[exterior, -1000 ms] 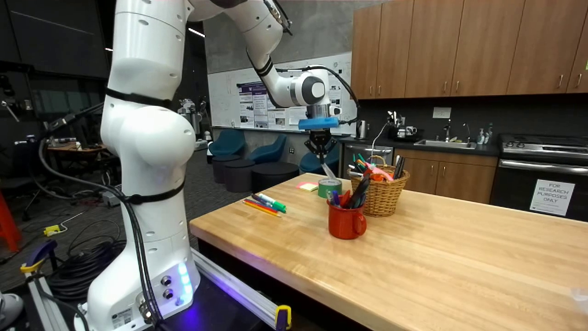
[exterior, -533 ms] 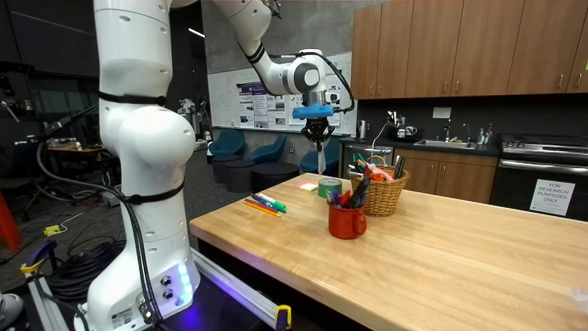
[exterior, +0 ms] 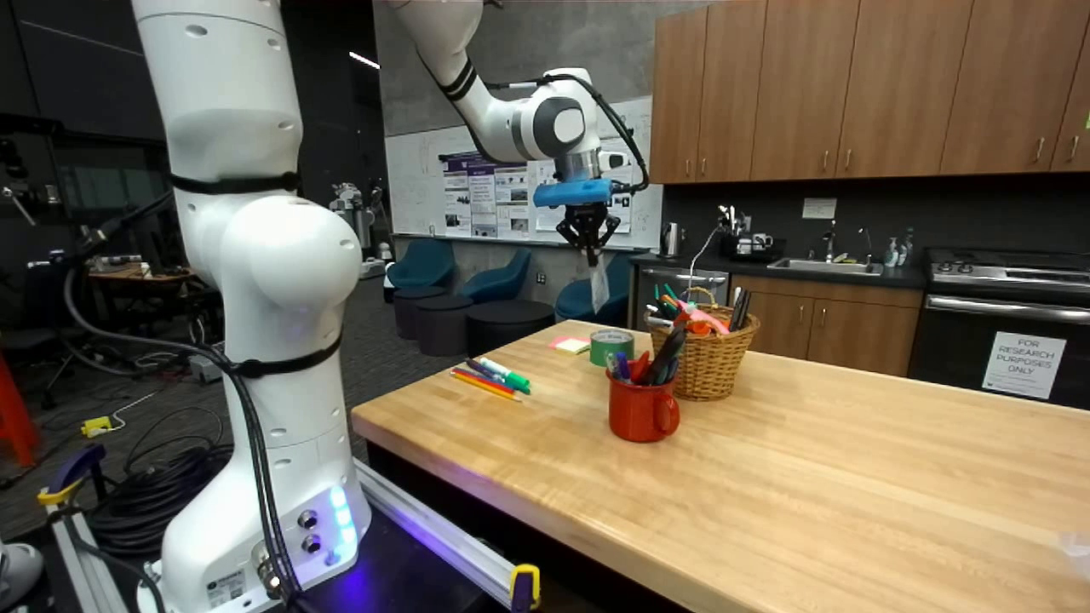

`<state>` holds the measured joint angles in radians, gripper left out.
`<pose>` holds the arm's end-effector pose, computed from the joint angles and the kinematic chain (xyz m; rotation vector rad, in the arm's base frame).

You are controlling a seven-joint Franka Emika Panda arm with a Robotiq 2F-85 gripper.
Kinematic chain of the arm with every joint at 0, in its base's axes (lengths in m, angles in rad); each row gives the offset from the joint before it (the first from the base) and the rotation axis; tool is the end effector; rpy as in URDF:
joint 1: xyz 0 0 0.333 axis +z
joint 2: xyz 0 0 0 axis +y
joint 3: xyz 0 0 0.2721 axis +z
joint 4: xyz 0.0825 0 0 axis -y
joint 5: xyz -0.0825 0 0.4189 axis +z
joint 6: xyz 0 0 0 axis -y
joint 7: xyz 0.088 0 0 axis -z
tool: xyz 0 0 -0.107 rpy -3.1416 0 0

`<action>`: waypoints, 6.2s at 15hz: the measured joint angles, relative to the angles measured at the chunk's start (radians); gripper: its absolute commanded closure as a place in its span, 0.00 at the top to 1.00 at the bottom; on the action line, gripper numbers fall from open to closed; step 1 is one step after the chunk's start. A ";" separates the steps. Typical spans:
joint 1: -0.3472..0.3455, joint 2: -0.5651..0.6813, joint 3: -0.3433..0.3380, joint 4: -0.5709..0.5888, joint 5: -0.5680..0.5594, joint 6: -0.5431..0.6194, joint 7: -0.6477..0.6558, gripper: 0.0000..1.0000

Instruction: Pick up the plastic on the left and put it in the center hole of the green masking tape

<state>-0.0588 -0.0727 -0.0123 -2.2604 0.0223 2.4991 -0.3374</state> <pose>0.5670 -0.0405 0.3604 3.0345 0.3820 0.4754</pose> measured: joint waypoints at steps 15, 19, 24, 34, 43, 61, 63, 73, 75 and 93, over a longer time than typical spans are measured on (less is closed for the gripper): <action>-0.005 -0.075 -0.086 -0.099 0.000 0.035 0.038 0.00; -0.006 -0.089 -0.103 -0.120 0.000 0.047 0.042 0.00; -0.009 -0.094 -0.118 -0.141 0.000 0.056 0.043 0.00; -0.013 -0.094 -0.138 -0.184 0.000 0.063 0.043 0.00; -0.013 -0.089 -0.140 -0.209 0.000 0.064 0.043 0.00; -0.005 0.021 -0.118 -0.206 0.003 0.062 0.043 0.00; -0.005 0.031 -0.117 -0.198 0.003 0.056 0.043 0.00; -0.005 0.065 -0.105 -0.169 0.003 0.031 0.043 0.56; -0.005 0.064 -0.101 -0.162 0.003 0.031 0.043 0.70; 0.047 -0.123 -0.040 -0.241 -0.005 0.027 0.042 1.00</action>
